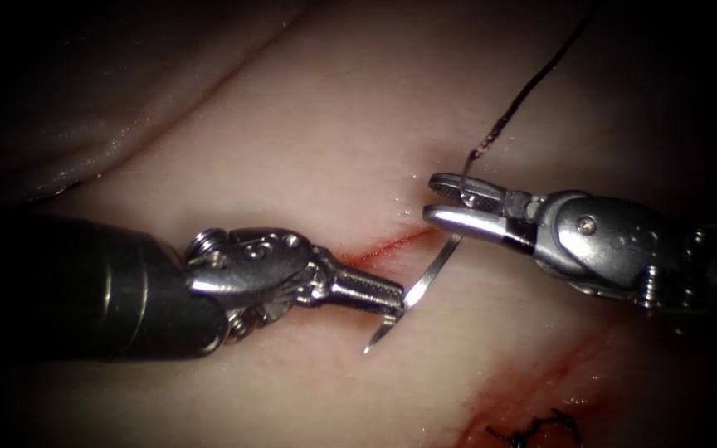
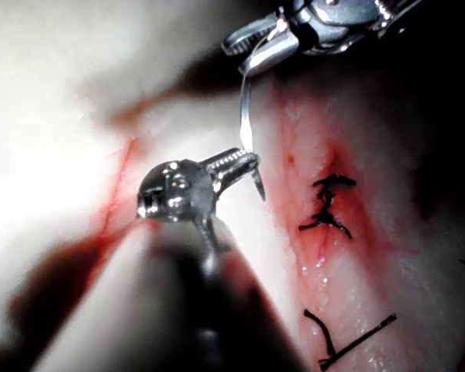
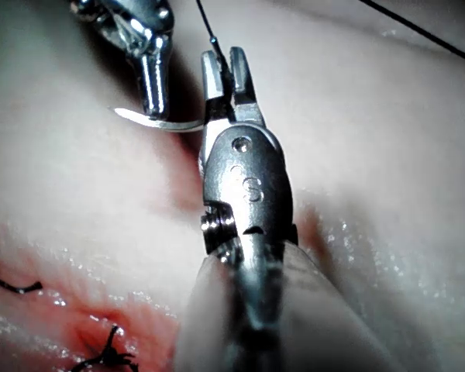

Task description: Wound Closure

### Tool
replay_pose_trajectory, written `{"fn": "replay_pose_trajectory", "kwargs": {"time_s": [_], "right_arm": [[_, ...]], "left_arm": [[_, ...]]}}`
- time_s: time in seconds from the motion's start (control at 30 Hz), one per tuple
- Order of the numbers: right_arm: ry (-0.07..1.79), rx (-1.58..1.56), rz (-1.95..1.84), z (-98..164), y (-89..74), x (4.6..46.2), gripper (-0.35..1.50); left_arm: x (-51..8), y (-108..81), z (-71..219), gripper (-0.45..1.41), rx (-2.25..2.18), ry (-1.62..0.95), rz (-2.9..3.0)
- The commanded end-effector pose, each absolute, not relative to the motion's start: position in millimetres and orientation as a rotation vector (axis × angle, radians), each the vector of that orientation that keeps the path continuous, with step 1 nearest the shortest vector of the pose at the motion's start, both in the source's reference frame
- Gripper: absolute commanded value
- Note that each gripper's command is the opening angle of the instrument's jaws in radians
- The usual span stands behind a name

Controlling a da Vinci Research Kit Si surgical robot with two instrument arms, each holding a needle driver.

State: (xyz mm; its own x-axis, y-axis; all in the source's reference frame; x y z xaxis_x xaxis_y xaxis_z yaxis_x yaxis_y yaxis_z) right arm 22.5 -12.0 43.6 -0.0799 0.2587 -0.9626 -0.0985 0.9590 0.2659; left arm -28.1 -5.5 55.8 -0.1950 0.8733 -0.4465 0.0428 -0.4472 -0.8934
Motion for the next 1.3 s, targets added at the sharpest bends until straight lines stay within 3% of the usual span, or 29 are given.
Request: {"fn": "replay_pose_trajectory", "kwargs": {"time_s": [0.03, 1.3], "right_arm": [[1.628, 0.127, 0.299, 43.9, -12.4, 23.3, -0.35], [1.625, 0.092, 0.278, 43.6, -12.6, 23.1, -0.35]], "left_arm": [[-28.6, -5.8, 56.3, -0.4, -1.448, -1.099, 1.704], [-28.1, -5.6, 55.9, -0.45, -1.472, -1.063, 1.678]]}}
